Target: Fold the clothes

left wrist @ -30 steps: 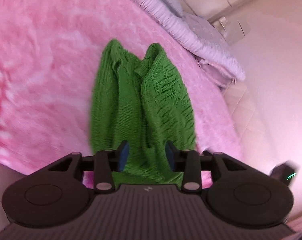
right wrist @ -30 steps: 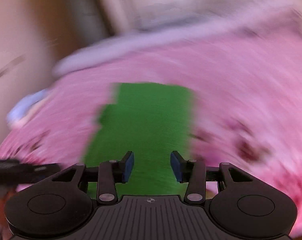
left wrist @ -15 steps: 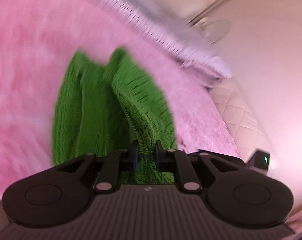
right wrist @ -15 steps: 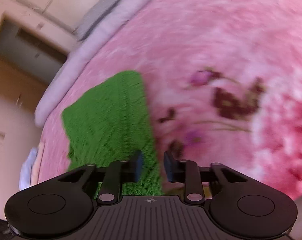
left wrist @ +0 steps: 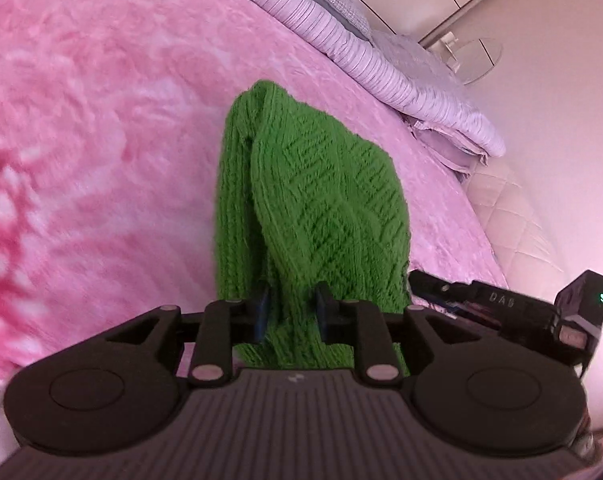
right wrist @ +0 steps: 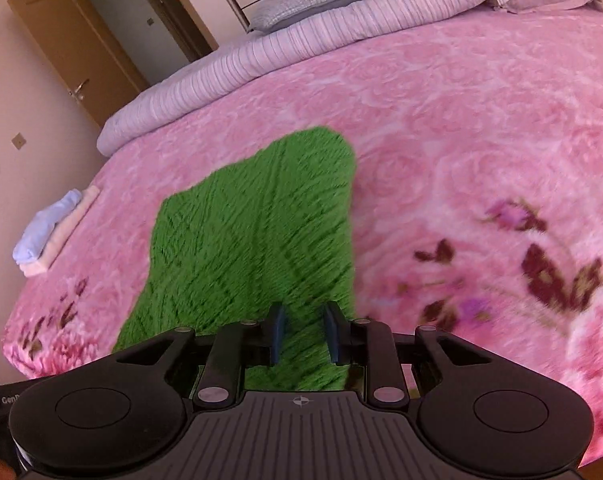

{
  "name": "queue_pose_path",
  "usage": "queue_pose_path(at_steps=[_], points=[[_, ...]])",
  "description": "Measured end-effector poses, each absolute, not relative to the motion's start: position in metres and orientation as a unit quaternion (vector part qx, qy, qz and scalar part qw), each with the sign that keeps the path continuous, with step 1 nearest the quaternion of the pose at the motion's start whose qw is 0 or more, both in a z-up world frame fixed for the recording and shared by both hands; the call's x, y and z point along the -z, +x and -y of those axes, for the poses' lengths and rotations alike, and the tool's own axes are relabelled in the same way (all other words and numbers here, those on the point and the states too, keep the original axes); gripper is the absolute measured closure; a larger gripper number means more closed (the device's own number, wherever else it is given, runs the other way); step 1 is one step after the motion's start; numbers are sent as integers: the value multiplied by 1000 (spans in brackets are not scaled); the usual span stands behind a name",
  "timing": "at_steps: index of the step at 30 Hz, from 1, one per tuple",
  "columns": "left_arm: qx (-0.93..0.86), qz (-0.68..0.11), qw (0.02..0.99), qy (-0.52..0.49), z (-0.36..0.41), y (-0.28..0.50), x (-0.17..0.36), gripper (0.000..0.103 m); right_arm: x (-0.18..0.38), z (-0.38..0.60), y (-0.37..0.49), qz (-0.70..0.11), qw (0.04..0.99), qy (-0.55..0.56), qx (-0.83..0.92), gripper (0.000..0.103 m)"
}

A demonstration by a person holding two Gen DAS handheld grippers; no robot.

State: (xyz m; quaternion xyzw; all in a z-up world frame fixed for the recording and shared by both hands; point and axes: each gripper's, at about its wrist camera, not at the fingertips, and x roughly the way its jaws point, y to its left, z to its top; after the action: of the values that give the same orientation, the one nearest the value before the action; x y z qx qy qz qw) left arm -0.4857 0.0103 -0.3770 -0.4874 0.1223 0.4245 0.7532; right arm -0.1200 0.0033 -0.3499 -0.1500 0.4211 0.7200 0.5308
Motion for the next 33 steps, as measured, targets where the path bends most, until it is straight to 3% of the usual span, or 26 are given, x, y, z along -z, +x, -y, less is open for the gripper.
queue_pose_path(at_steps=[3, 8, 15, 17, 18, 19, 26, 33], points=[[-434, -114, 751, -484, -28, -494, 368, 73, 341, -21, -99, -430, 527, -154, -717, 78], [-453, -112, 746, -476, -80, -487, 361, 72, 329, -67, -91, -418, 513, -214, -718, 78], [-469, -110, 733, -481, -149, -468, 368, 69, 352, -111, -108, -403, 527, -267, -699, 78], [-463, -111, 737, -480, -158, -461, 372, 74, 359, -119, -109, -403, 531, -262, -698, 78], [-461, -113, 742, -474, -160, -458, 373, 93, 360, -122, -110, -404, 530, -255, -701, 78], [-466, -115, 748, -458, -160, -456, 373, 98, 361, -125, -111, -403, 527, -250, -705, 78], [-512, -119, 738, -423, -142, -467, 382, 97, 366, -132, -137, -360, 506, -259, -739, 79], [-511, -140, 739, -416, -146, -460, 375, 96, 361, -130, -136, -370, 515, -266, -726, 79]])
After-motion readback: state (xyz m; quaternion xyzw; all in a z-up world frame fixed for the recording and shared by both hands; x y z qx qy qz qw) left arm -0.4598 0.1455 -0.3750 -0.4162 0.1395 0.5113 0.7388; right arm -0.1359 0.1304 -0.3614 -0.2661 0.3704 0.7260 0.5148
